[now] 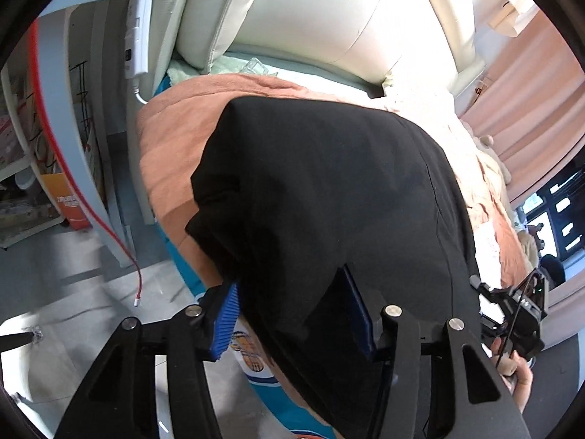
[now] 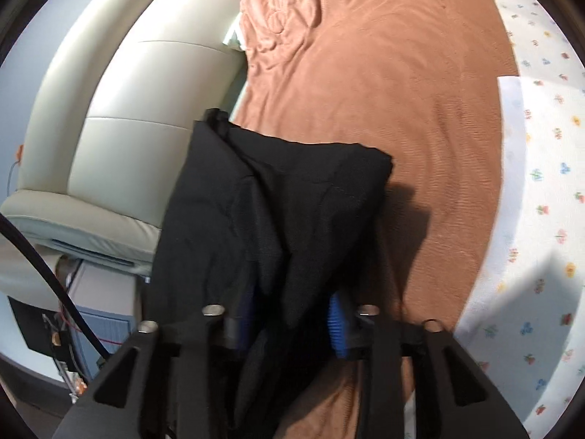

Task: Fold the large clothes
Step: 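Lower the jacket onto the orange blanket and open both grippers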

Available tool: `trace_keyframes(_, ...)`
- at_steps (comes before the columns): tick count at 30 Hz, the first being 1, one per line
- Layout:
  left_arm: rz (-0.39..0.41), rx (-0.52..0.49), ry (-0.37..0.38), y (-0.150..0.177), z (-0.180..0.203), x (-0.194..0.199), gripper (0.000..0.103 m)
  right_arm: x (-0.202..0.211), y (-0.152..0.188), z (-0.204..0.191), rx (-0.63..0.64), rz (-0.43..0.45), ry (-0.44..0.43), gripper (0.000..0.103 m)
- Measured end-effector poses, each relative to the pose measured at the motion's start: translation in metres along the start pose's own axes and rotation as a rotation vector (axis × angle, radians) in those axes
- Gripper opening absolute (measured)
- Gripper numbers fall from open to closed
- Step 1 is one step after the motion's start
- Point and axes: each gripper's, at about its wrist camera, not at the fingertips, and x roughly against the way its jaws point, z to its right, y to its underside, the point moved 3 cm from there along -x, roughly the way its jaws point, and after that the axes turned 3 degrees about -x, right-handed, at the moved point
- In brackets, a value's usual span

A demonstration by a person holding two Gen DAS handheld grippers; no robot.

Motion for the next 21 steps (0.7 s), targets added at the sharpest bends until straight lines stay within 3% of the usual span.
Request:
trace_keyframes(7, 0.014, 0.035, -0.016, 0.012, 0.004, 0.018, 0.054, 0.032, 0.014, -0.012, 0.033, 0.019, -0.009, 0.065)
trace_keyframes(9, 0.027, 0.010, -0.024, 0.016, 0.011, 0.027, 0.054, 0.046, 0.021, -0.017, 0.059, 0.024, 0.007, 0.066)
trace_keyframes(12, 0.036, -0.018, -0.051, 0.023, 0.024, 0.042, 0.054, 0.067, 0.028, -0.022, 0.091, 0.048, 0.018, 0.082)
trace_keyframes(17, 0.055, -0.108, -0.080, 0.034, 0.051, 0.071, 0.054, 0.118, 0.049, -0.018, 0.120, 0.118, 0.022, 0.084)
trace_keyframes(18, 0.056, -0.120, -0.075, 0.036, 0.057, 0.077, 0.056, 0.127, 0.054, -0.017, 0.122, 0.127, 0.021, 0.085)
trace_keyframes(20, 0.068, -0.140, -0.064, 0.040, 0.069, 0.087, 0.071, 0.146, 0.062, -0.019, 0.140, 0.156, 0.016, 0.088)
trace_keyframes(21, 0.080, -0.150, -0.053, 0.043, 0.076, 0.093, 0.086, 0.153, 0.067, -0.020, 0.152, 0.166, 0.015, 0.092)
